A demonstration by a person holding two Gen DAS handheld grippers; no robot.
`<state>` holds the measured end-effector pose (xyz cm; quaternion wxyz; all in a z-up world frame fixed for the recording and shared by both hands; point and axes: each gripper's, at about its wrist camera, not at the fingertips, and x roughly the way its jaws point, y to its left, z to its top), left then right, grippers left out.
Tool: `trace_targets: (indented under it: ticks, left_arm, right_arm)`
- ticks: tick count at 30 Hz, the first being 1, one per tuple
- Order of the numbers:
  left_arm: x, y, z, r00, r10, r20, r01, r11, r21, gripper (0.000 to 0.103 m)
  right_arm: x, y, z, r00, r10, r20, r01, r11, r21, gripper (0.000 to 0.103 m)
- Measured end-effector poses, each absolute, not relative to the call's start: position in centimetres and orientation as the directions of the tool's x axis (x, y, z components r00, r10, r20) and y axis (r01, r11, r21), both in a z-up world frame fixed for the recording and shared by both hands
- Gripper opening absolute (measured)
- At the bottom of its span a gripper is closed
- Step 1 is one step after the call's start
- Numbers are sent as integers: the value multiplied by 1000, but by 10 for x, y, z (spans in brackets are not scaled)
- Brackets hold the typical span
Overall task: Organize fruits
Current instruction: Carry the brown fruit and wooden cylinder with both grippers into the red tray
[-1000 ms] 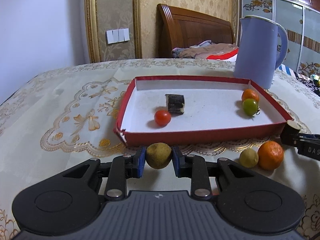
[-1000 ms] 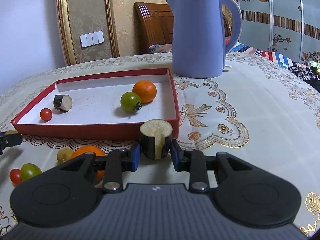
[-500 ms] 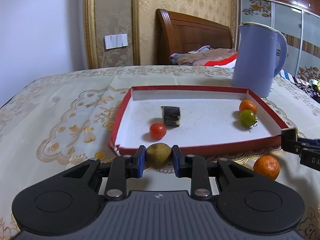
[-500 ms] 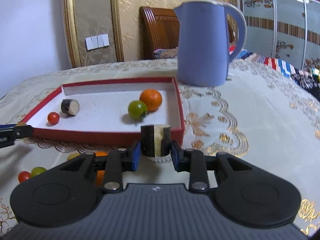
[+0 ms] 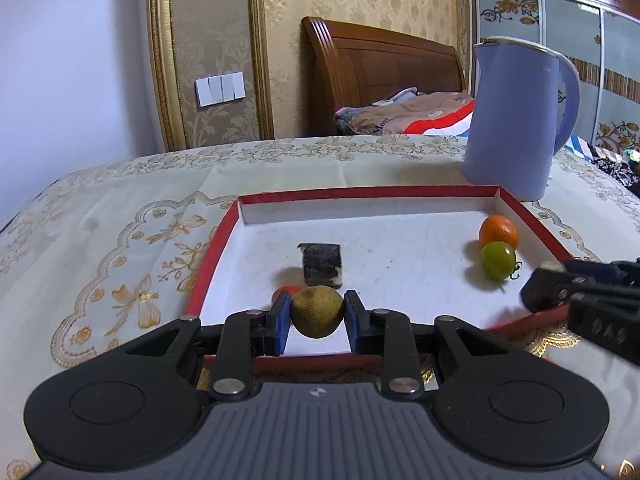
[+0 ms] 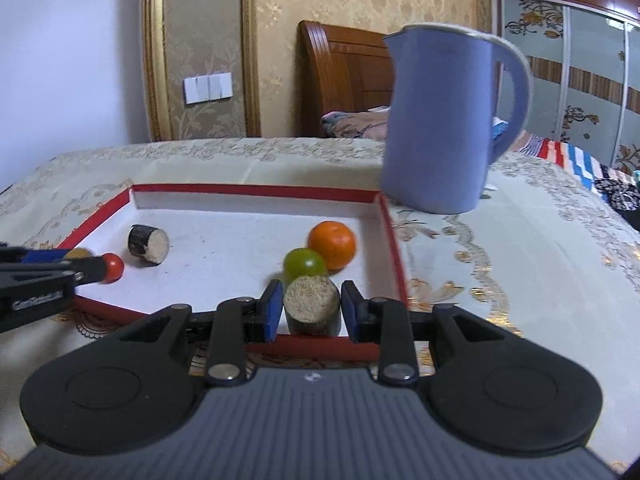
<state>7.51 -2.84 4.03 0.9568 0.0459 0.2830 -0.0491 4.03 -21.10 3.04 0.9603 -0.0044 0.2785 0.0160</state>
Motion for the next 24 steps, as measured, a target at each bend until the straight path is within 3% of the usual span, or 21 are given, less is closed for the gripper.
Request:
trace_targets:
  ticks: [11, 24]
  left_arm:
    - [102, -34, 27, 803, -68, -592, 112, 993, 37, 27]
    - [113, -31, 28, 829, -27, -559, 69, 996, 54, 27]
  right_arm:
    - [71, -200, 26, 836, 7, -549, -22, 1000, -21, 30]
    - [77, -199, 23, 836, -1, -548, -6, 1000, -10, 29]
